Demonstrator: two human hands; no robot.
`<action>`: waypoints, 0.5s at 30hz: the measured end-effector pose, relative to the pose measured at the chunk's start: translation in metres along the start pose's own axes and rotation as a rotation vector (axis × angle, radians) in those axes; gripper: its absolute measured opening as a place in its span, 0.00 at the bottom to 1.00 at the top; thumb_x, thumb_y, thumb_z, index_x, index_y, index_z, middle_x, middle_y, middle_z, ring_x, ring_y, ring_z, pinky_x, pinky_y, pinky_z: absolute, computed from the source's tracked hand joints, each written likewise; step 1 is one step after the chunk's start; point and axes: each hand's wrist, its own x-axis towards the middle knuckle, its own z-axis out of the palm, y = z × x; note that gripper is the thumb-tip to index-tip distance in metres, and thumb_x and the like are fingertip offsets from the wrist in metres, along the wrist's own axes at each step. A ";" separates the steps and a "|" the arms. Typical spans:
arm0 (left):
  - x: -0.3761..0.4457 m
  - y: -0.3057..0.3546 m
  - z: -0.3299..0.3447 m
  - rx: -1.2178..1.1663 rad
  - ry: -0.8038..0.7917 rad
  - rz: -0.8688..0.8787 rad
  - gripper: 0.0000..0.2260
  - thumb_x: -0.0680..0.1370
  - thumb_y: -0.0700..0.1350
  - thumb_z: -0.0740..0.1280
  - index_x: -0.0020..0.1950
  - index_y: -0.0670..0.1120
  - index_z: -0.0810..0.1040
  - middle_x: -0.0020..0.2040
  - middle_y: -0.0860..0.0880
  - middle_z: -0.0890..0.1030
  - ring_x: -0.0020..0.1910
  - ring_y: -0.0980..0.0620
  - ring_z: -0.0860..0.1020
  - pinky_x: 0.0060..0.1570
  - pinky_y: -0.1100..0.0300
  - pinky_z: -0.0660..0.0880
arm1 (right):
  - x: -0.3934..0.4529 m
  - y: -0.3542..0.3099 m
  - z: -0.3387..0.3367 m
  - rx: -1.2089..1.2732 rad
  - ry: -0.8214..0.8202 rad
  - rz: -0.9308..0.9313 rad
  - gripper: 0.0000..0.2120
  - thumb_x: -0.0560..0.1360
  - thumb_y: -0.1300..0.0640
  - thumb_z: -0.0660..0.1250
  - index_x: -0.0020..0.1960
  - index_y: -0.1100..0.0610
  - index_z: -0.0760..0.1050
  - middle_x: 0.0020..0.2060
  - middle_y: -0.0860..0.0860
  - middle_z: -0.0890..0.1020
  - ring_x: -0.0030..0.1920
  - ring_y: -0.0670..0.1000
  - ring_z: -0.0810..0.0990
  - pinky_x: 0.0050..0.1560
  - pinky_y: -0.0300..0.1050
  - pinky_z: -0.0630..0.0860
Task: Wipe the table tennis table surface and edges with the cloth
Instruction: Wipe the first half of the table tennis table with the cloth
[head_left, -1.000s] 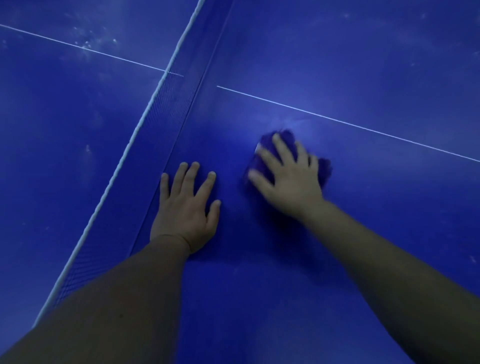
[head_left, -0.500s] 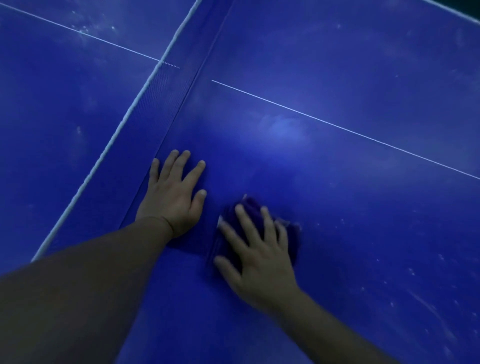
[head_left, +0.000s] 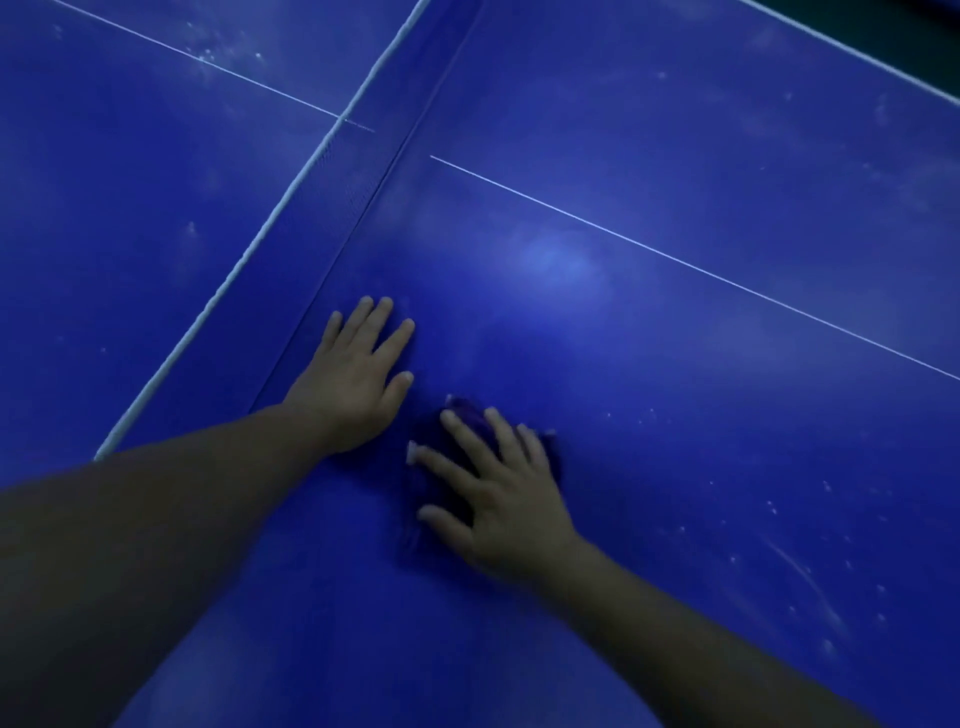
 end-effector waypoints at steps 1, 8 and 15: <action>-0.015 0.005 0.005 0.002 0.011 -0.002 0.29 0.84 0.58 0.46 0.83 0.49 0.47 0.83 0.46 0.40 0.80 0.49 0.35 0.78 0.51 0.34 | 0.009 0.018 -0.007 -0.040 -0.002 0.029 0.28 0.78 0.29 0.50 0.77 0.32 0.58 0.80 0.44 0.56 0.78 0.63 0.58 0.73 0.64 0.54; -0.088 0.025 0.037 0.064 0.085 -0.066 0.30 0.83 0.58 0.43 0.83 0.47 0.51 0.83 0.47 0.48 0.82 0.49 0.42 0.80 0.46 0.45 | 0.046 0.012 -0.004 0.058 0.064 0.427 0.30 0.79 0.31 0.47 0.79 0.37 0.56 0.81 0.48 0.52 0.79 0.65 0.51 0.74 0.69 0.49; -0.086 0.024 0.036 0.097 0.062 -0.054 0.27 0.82 0.59 0.45 0.82 0.56 0.53 0.83 0.46 0.49 0.82 0.47 0.42 0.78 0.40 0.41 | 0.012 0.033 -0.004 -0.035 0.021 0.044 0.29 0.78 0.29 0.50 0.77 0.35 0.60 0.80 0.45 0.58 0.76 0.64 0.61 0.72 0.66 0.58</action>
